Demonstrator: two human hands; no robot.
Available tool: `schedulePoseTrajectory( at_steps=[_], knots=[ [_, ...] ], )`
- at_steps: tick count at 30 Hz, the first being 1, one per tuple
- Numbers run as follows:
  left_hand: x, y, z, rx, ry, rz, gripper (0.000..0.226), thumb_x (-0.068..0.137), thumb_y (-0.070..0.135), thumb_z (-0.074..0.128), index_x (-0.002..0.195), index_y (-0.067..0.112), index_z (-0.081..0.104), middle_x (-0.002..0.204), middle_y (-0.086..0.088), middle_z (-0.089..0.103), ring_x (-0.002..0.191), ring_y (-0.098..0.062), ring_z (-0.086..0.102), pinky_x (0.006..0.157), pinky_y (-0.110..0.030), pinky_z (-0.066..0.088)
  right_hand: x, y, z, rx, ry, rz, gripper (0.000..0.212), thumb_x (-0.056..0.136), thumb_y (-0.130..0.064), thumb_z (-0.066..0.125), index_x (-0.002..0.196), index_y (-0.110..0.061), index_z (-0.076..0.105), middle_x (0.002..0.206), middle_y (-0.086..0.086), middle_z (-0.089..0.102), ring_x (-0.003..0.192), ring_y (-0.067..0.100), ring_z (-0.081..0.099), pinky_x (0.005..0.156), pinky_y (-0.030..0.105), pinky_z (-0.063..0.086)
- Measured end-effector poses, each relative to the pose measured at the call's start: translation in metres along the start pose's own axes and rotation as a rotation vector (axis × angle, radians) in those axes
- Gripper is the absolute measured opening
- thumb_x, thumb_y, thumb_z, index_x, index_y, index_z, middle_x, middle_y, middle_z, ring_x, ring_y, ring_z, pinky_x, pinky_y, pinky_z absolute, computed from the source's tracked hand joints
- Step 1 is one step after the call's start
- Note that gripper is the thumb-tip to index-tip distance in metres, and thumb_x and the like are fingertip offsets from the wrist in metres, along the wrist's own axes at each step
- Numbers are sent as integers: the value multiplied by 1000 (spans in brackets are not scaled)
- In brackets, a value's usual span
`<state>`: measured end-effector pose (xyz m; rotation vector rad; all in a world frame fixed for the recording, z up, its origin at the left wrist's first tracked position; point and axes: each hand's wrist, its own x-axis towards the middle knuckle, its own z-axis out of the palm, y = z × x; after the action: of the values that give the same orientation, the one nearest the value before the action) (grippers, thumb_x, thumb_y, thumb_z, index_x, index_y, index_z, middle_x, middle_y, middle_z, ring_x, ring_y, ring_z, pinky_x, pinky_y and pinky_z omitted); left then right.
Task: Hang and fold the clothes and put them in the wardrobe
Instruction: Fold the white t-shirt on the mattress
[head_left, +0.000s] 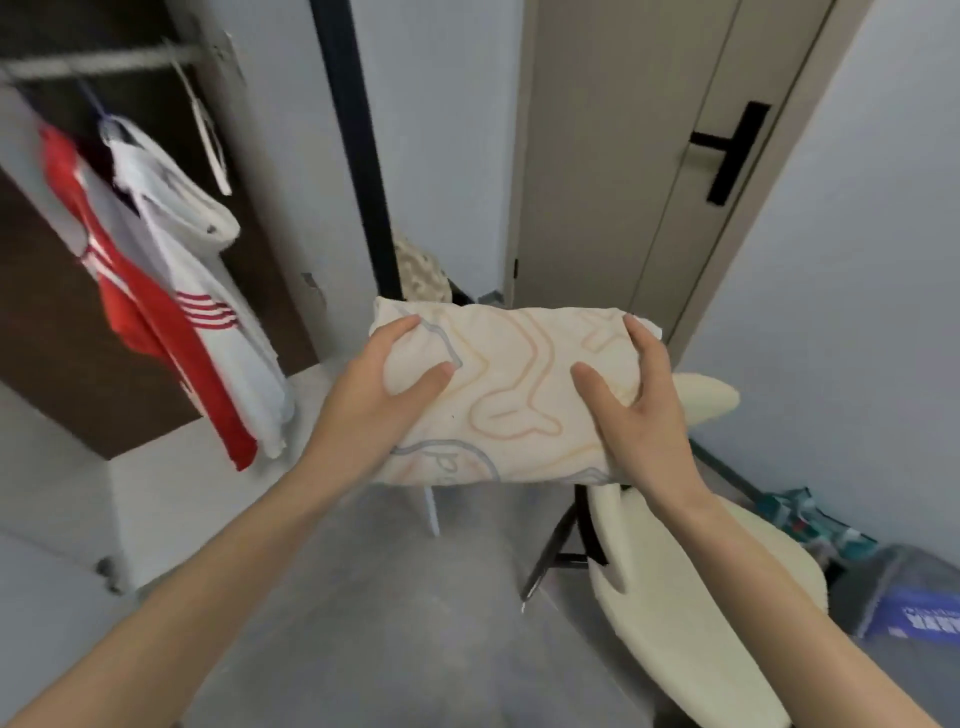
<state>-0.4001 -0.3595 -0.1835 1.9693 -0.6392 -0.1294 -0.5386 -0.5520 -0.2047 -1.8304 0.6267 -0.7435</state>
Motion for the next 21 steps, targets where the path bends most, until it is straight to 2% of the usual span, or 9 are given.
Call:
schedulePoseTrajectory(
  at_steps=[4,6,8,11,12,15,19,21],
  knots=[
    [-13,-28,-117,91,156,-8,51,85,46,63,131,39,45,120,25,45,109,-1,43,85,-14,33,-13,-59,98,70,-139,-96,60,84,-44,66,134,-47,33,107,-55,41,107,-22,45,83,10,36],
    [-17,-36,-171,115,211,-13,50,85,45,64,131,37,46,122,23,46,114,-5,45,94,-25,37,-17,-92,144,97,-197,-160,60,84,-43,66,135,-46,33,109,-55,40,104,-26,43,79,7,35],
    [-20,-40,-221,133,273,-24,50,85,46,63,131,38,45,121,22,46,114,-7,45,95,-31,38,-17,-127,184,125,-249,-217,62,85,-41,66,136,-43,33,120,-41,45,108,-16,47,81,8,35],
    [-16,-39,-286,146,365,-15,51,85,47,62,132,38,44,119,21,46,110,-6,46,88,-29,37,-11,-180,233,153,-334,-311,63,86,-41,65,139,-40,31,122,-31,47,108,-8,50,80,8,39],
    [-13,-36,-306,154,393,-13,51,85,46,62,132,37,44,119,20,47,110,-7,46,87,-29,37,-7,-198,247,165,-361,-342,63,87,-39,64,140,-38,30,126,-27,46,111,-4,50,85,12,42],
    [1,-25,-359,183,473,12,50,85,47,61,132,38,44,121,17,48,108,-8,47,85,-31,39,11,-250,284,196,-390,-435,62,88,-35,64,140,-33,31,136,-15,43,122,9,47,101,36,45],
    [32,-7,-418,185,583,64,51,85,46,63,132,35,47,122,20,46,112,-5,45,89,-27,37,46,-315,329,250,-385,-510,59,87,-34,65,137,-35,35,132,-15,47,118,10,50,100,35,45],
    [51,2,-443,195,634,83,52,85,46,63,132,34,46,120,22,44,111,-3,43,85,-23,34,67,-345,350,277,-385,-547,58,86,-33,66,137,-34,37,133,-13,48,118,11,50,97,32,44]
  ],
)
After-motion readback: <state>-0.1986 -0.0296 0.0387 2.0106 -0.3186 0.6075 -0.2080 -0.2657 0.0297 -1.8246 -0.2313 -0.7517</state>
